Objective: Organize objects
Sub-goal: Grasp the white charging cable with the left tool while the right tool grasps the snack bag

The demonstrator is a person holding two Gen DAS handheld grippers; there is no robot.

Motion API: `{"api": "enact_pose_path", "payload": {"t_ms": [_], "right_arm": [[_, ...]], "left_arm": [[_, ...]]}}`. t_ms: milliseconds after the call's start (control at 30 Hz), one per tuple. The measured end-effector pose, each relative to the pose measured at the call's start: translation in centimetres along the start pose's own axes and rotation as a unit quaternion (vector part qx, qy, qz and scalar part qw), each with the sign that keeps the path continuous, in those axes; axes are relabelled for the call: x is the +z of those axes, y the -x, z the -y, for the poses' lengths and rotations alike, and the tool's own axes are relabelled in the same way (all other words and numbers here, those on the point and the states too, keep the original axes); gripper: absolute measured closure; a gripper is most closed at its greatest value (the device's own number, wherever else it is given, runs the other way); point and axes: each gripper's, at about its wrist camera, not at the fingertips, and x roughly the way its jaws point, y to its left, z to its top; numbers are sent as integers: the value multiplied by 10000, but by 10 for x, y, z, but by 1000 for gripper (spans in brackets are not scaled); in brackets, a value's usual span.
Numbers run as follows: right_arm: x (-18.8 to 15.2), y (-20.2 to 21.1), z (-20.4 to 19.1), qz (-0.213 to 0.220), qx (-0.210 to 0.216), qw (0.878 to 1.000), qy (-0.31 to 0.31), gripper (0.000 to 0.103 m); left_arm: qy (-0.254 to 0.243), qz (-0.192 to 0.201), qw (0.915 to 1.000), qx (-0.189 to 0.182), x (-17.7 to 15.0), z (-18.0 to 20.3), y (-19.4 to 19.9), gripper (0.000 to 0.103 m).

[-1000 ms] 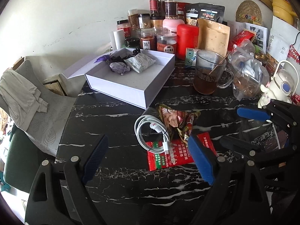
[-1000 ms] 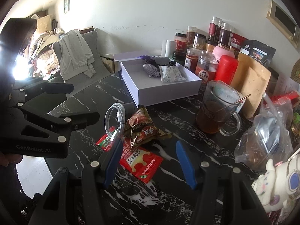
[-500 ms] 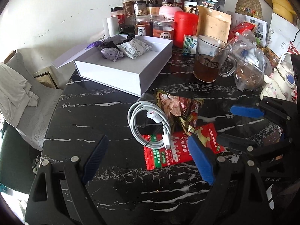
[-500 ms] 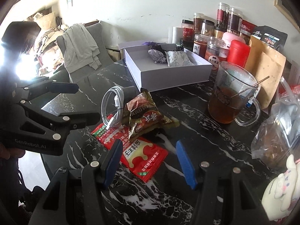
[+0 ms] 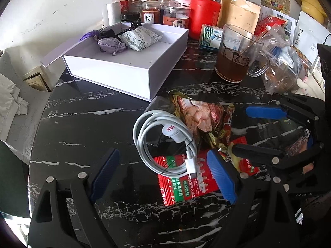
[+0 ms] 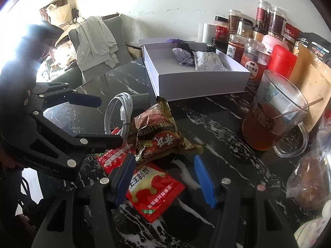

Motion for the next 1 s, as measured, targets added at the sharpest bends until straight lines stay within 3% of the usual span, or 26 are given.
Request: {"api": "enact_pose_path", "payload": {"t_ms": [133,300,400,633,1000], "right_arm": [[4,-7,5,-27,106,9999,-24,43],[10,-13,6,-23,316,9995,-6,42],[13,-17,4,-31,367,9993,66,32],[26,-27,4,-16,310,9993,203,32],[24,-50,4,-306,514,9982,84,32]], "left_arm": [[-1,-97,10000,17,2,-3,-14,17],[103,-39,9995,-289,2,-10,-20,18],[146,-35,9991,-390,1,-13,-20,24],[125,-59,9992,-379,-1,-17,-18,32],[333,-135,9987,-374,-11,-38,-13,32]]}}
